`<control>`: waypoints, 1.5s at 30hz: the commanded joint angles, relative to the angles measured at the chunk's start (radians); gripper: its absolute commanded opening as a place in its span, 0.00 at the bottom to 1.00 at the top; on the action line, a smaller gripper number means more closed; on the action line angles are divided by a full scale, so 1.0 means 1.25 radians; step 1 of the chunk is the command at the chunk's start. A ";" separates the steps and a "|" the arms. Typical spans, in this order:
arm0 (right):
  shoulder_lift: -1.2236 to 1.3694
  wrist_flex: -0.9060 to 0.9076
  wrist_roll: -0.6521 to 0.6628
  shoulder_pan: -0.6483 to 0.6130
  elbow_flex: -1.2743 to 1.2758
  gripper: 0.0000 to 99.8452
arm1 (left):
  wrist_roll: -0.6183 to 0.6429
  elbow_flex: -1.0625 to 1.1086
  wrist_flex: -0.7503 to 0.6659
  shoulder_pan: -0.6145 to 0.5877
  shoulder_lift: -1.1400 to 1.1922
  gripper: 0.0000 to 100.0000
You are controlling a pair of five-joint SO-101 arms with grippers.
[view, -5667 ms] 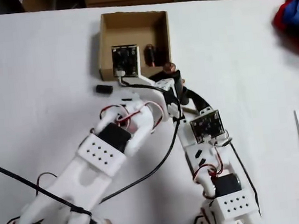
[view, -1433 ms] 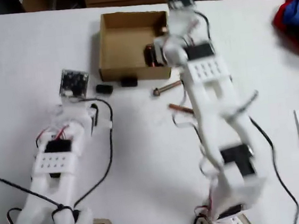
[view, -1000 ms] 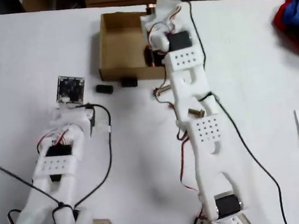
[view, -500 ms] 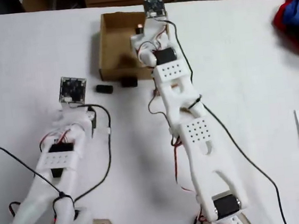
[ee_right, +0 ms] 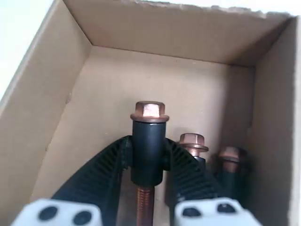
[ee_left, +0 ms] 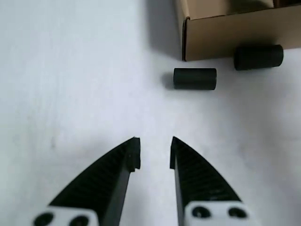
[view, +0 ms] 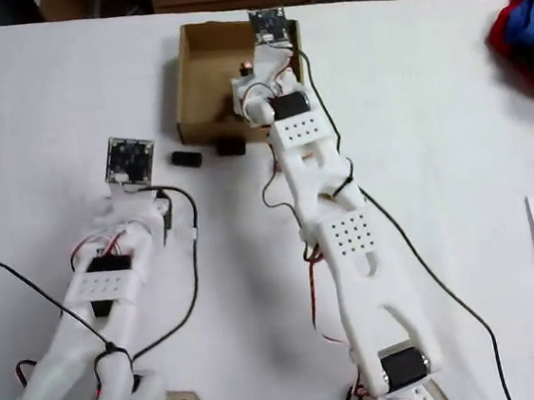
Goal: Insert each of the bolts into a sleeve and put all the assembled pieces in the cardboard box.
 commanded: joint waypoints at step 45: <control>-0.141 0.485 0.017 -0.008 -0.206 0.04 | 0.012 -0.039 -0.017 -0.029 -0.002 0.12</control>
